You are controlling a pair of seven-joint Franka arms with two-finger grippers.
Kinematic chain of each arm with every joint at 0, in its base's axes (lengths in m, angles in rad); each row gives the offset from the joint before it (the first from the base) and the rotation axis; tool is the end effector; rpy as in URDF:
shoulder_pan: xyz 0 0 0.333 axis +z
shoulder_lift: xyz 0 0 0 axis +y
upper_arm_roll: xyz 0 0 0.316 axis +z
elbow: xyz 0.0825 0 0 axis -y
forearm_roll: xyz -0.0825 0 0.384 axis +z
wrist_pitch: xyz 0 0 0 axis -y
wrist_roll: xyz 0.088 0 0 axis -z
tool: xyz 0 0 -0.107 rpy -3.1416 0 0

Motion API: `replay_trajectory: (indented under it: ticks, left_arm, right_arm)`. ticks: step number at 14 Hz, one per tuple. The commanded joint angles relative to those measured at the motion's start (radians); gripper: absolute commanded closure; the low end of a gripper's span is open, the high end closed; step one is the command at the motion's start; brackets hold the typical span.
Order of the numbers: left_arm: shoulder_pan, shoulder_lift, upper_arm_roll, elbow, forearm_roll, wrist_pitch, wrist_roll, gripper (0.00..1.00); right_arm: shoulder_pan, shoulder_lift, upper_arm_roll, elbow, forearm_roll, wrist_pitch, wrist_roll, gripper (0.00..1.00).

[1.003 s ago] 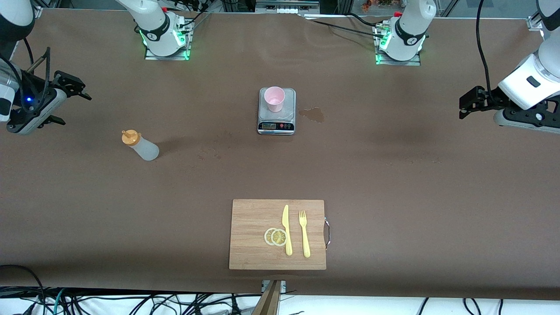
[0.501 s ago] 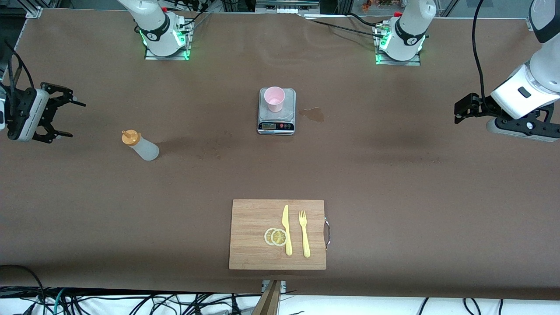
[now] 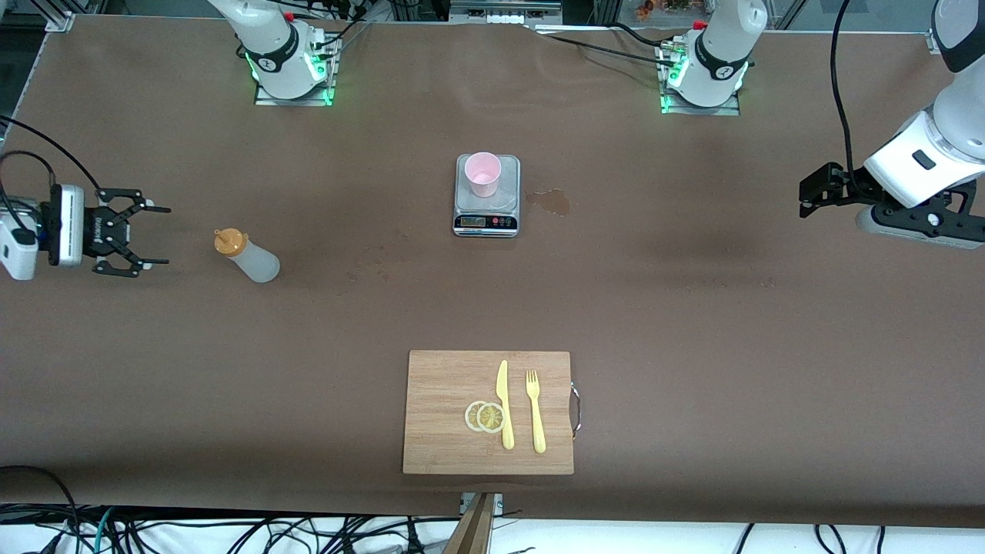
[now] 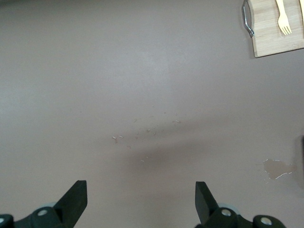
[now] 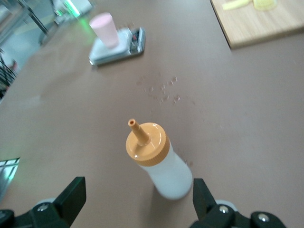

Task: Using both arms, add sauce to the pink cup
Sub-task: 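Grasp the white squeeze bottle with the right gripper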

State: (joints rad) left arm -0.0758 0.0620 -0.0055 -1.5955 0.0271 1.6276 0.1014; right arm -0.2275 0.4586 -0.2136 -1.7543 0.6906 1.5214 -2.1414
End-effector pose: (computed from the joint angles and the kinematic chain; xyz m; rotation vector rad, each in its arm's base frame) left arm 0.5747 -0.0440 0.5827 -3.1016 0.2872 0.0470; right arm 0.5627 -0.1768 0.2966 -1.7183 -1.5600 -0.4643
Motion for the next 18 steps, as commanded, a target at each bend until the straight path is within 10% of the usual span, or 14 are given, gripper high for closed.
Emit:
replay_trajectory:
  ticks: [1,18]
  left_arm:
    - [-0.002,0.013,-0.001,0.028,-0.019,-0.017,0.003,0.00]
    - [-0.001,0.009,-0.001,0.029,-0.019,-0.031,0.003,0.00]
  right_arm:
    - [-0.030,0.133,0.002,0.033,0.118,-0.082,-0.194,0.00]
    - [-0.039,0.342,0.037,0.056,0.313,-0.136,-0.463,0.00]
